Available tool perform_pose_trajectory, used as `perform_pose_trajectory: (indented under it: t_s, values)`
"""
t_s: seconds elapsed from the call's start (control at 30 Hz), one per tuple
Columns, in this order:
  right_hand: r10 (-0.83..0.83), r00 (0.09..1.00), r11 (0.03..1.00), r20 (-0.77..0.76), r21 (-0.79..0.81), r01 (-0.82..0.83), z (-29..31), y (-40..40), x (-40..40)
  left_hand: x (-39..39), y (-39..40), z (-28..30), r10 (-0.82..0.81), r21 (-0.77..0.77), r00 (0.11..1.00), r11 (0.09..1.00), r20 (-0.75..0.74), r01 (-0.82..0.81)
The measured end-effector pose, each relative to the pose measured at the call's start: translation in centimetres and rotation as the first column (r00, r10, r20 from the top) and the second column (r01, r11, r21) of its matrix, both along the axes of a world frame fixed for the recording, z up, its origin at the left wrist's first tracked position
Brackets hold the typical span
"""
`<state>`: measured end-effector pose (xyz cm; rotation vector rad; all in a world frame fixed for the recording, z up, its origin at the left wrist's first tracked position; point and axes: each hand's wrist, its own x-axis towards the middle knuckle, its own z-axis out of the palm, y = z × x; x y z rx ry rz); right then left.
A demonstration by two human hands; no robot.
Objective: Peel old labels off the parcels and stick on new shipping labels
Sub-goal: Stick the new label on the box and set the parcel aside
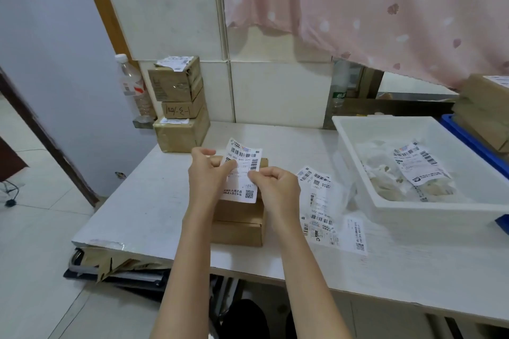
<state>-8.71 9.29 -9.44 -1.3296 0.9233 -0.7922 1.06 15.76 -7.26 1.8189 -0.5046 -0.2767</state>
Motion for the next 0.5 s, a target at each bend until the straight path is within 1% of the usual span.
perform_pose_trajectory:
  t_s: [0.1,0.13,0.23,0.33,0.43,0.5]
  values:
    - [-0.032,0.998,0.996,-0.048,-0.081,0.028,0.3,0.5,0.3,0.6,0.4,-0.9,0.017,0.099,0.998,0.995,0.059,-0.023]
    - [-0.033,0.998,0.994,-0.062,-0.103,0.026,0.4,0.6,0.4,0.8,0.5,-1.2,0.018,0.098,0.999,0.995,0.042,-0.022]
    - [-0.044,0.994,0.987,-0.098,-0.159,0.028,0.5,0.8,0.6,0.5,0.7,-1.8,0.036,0.008,0.998,0.999,-0.055,-0.036]
    - [-0.080,0.985,0.973,-0.154,-0.227,0.044,0.6,-0.1,0.6,-0.2,0.5,-1.7,0.087,-0.007,0.994,0.996,-0.062,-0.087]
    - [-0.034,0.985,0.985,-0.172,-0.175,0.003,0.9,-1.3,0.3,-0.5,0.2,-1.5,0.110,0.048,0.994,0.993,-0.016,-0.109]
    - [-0.007,0.977,0.985,-0.212,-0.172,-0.031,1.1,-1.6,0.1,-0.4,0.1,-1.6,0.116,0.106,0.992,0.987,0.041,-0.120]
